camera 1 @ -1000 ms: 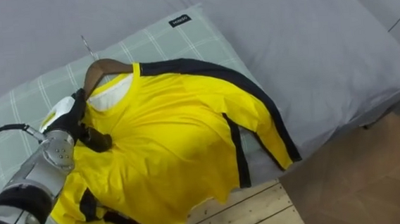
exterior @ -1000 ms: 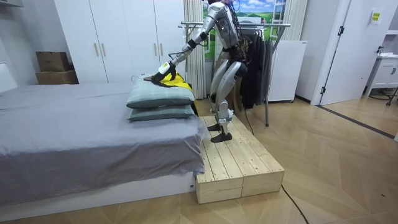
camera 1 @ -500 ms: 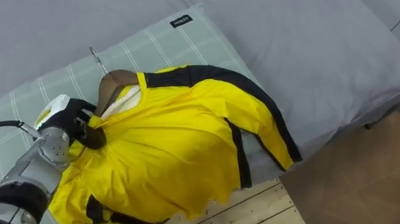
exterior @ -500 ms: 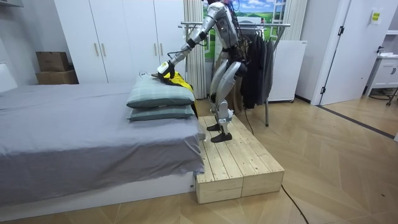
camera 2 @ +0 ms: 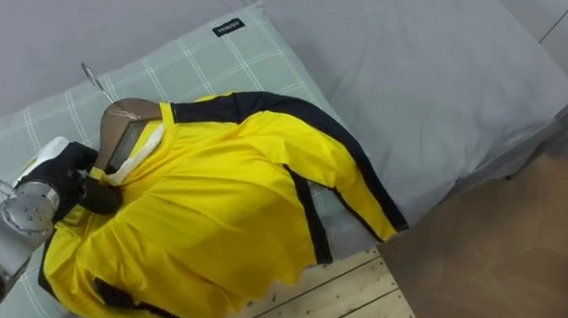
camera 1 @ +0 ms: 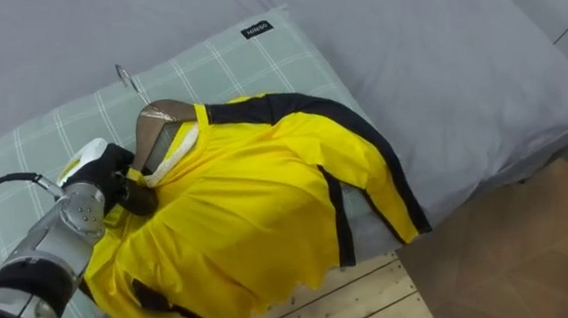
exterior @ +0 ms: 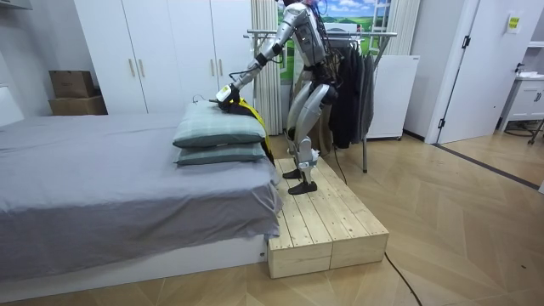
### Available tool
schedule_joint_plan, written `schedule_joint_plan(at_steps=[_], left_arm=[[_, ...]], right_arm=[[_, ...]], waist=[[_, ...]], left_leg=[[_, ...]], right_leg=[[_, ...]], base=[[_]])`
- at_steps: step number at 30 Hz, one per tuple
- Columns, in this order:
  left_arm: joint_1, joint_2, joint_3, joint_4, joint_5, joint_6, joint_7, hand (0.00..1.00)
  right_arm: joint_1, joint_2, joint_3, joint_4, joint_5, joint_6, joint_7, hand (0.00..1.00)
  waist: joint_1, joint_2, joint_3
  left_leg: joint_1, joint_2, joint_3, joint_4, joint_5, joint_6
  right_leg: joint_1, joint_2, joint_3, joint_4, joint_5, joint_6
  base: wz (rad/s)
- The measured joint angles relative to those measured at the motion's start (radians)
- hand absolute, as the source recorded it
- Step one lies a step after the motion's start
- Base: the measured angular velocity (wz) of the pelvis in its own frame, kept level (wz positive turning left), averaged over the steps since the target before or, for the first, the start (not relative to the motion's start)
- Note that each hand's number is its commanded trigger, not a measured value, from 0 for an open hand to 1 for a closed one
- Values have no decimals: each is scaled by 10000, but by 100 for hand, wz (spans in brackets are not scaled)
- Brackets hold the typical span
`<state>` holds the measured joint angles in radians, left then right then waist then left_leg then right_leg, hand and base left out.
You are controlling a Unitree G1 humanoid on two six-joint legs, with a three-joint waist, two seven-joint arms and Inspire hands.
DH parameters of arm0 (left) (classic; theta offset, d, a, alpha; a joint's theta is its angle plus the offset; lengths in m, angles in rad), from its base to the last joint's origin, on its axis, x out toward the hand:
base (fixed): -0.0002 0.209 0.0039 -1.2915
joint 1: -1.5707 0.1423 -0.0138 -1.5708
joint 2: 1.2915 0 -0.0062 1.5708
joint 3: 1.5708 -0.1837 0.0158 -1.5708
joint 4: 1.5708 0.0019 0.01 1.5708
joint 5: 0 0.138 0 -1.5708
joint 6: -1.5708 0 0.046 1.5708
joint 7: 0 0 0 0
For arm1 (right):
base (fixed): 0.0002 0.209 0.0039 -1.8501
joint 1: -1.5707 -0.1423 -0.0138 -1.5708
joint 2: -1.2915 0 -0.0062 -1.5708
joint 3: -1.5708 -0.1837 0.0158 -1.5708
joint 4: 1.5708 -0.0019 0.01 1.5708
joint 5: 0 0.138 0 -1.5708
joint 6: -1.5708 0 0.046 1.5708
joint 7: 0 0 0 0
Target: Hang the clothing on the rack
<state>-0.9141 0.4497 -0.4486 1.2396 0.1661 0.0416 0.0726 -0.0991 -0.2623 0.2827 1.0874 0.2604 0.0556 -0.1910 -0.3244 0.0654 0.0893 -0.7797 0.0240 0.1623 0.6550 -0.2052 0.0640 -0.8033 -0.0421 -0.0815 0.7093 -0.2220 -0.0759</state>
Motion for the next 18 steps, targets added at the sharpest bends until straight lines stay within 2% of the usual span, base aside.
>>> schedule_joint_plan(at_steps=[12,18], left_arm=[[1,4,53,-5,5,-74,261,100],[54,-13,369,-149,44,-483,1132,100]], right_arm=[[28,-16,-9,-537,92,-123,-194,0],[128,-14,-9,-543,138,-442,-423,0]], waist=[[66,76,-17],[358,136,-18]], left_leg=[[-20,59,-11,0,2,1],[736,126,31,-342,12,-31]], right_leg=[[52,58,-26,-130,73,-12],[798,96,-9,-451,91,-17]], base=[[-1],[-2]])
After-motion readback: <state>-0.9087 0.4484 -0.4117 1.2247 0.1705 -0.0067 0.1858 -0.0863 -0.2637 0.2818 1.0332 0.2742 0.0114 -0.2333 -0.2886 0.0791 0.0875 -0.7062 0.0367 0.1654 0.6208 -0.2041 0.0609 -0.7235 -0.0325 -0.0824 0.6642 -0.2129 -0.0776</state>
